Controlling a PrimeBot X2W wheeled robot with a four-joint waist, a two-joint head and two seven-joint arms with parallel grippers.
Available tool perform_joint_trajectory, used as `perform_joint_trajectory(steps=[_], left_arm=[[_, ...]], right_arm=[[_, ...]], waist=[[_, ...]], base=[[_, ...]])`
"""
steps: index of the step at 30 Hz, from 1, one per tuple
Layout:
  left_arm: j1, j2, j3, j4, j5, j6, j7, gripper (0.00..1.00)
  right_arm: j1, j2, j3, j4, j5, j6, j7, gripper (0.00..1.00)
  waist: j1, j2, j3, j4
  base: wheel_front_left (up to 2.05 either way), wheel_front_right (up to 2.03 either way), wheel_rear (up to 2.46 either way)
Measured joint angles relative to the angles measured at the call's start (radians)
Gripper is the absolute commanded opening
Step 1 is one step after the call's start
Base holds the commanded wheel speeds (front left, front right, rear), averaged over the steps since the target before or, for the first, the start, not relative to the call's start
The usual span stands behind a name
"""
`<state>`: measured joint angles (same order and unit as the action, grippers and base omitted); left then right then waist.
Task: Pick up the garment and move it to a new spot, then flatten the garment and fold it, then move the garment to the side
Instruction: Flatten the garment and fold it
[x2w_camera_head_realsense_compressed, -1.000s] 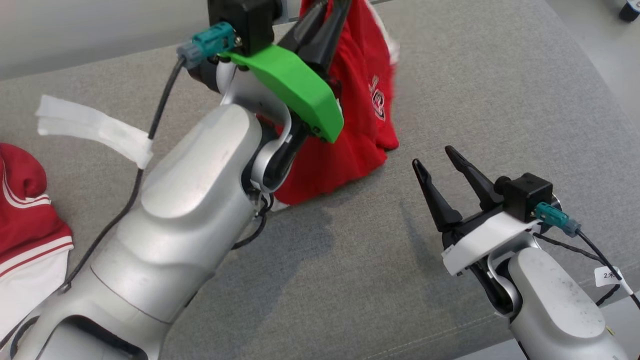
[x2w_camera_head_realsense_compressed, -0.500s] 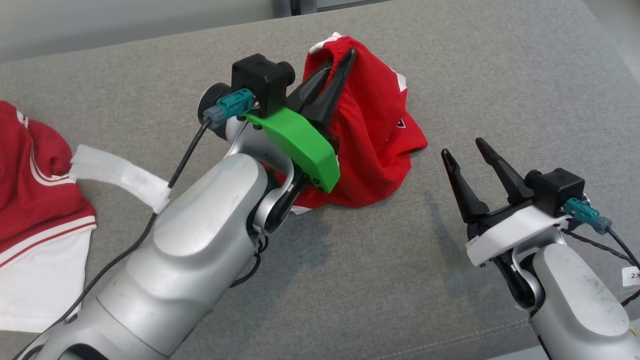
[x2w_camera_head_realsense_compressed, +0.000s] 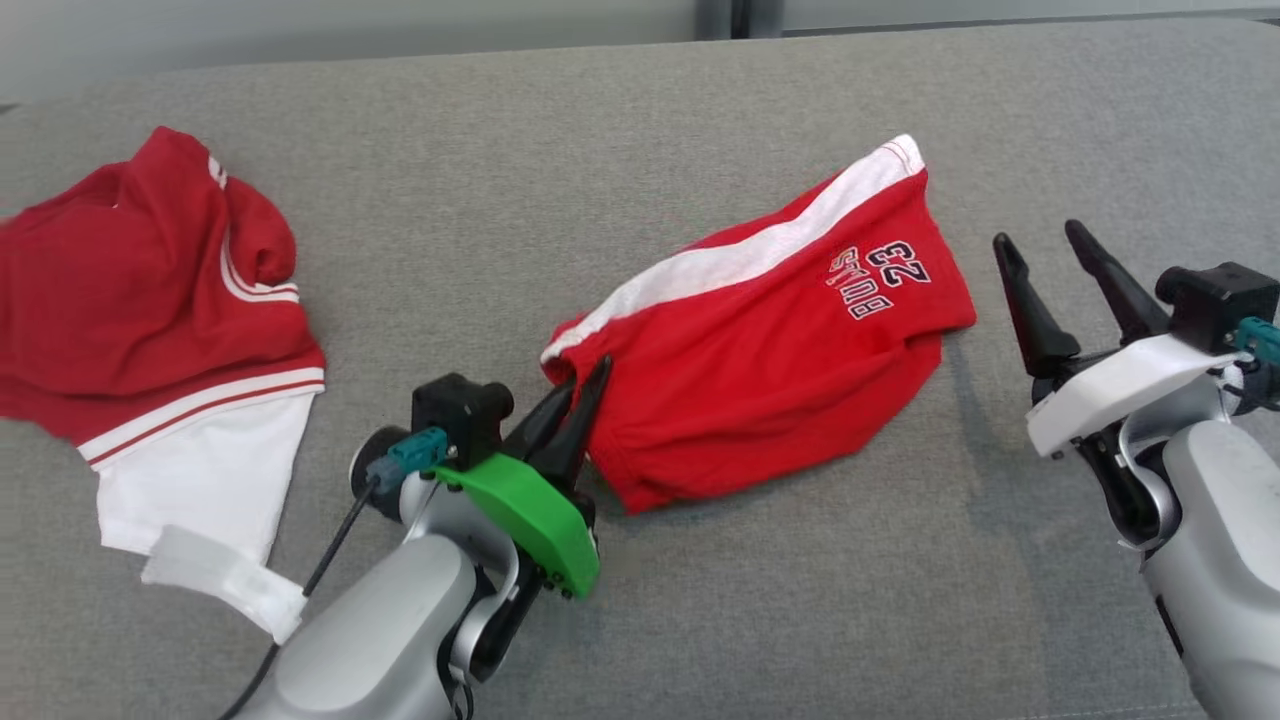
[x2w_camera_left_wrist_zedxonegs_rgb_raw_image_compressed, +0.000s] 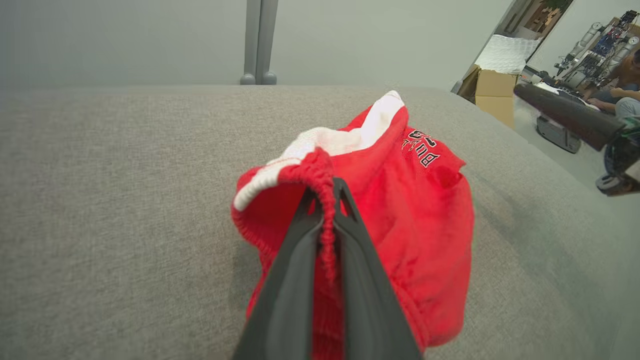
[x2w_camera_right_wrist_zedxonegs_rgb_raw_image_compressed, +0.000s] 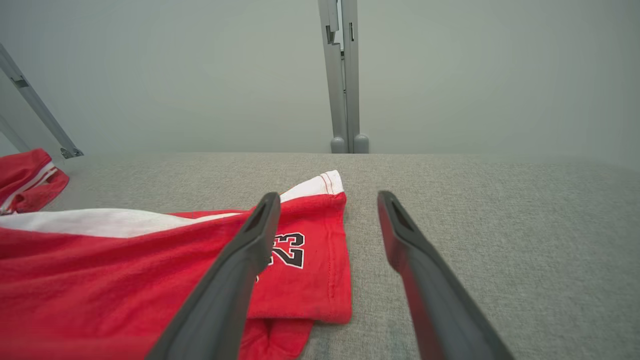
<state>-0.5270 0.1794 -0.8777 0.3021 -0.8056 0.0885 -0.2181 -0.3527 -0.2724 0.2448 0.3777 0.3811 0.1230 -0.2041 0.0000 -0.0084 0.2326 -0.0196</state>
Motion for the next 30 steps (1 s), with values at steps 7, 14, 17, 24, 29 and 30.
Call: perform_joint_trajectory(steps=[7,14,17,24,29,30], left_arm=[[0.101,0.027,-0.036,-0.029,-0.004,0.000,-0.003,0.00],[0.146,0.011,-0.066,-0.066,-0.031,-0.005,-0.003,0.00],[0.149,0.005,-0.067,-0.085,-0.035,-0.006,-0.004,0.00],[0.148,-0.031,-0.074,-0.111,-0.031,-0.027,-0.012,0.00],[0.146,-0.039,-0.077,-0.115,-0.024,-0.028,-0.013,0.00],[0.145,-0.039,-0.077,-0.115,-0.022,-0.028,-0.013,0.00]], right_arm=[[-0.041,-0.041,-0.023,0.051,0.029,0.000,0.062,1.00],[-0.114,-0.044,-0.002,0.099,0.064,0.000,0.195,1.00],[-0.181,-0.049,0.014,0.116,0.077,0.000,0.277,1.00],[-0.279,-0.119,0.036,0.179,0.081,0.000,0.462,1.00],[-0.309,-0.122,0.088,0.188,0.080,0.000,0.537,1.00],[-0.318,-0.122,0.096,0.187,0.080,0.001,0.547,1.00]], waist=[[0.0000,0.0000,-0.019,0.089],[0.0000,0.0000,-0.035,0.172],[0.0000,0.0000,-0.033,0.201],[0.0000,0.0000,-0.003,0.253],[0.0000,0.0000,0.032,0.277],[0.0000,0.0000,0.039,0.280]], base=[[0.00,0.00,0.00],[0.00,0.00,0.00],[0.00,0.00,0.00],[0.00,0.00,0.00],[0.00,0.00,0.00],[0.00,0.00,0.00]])
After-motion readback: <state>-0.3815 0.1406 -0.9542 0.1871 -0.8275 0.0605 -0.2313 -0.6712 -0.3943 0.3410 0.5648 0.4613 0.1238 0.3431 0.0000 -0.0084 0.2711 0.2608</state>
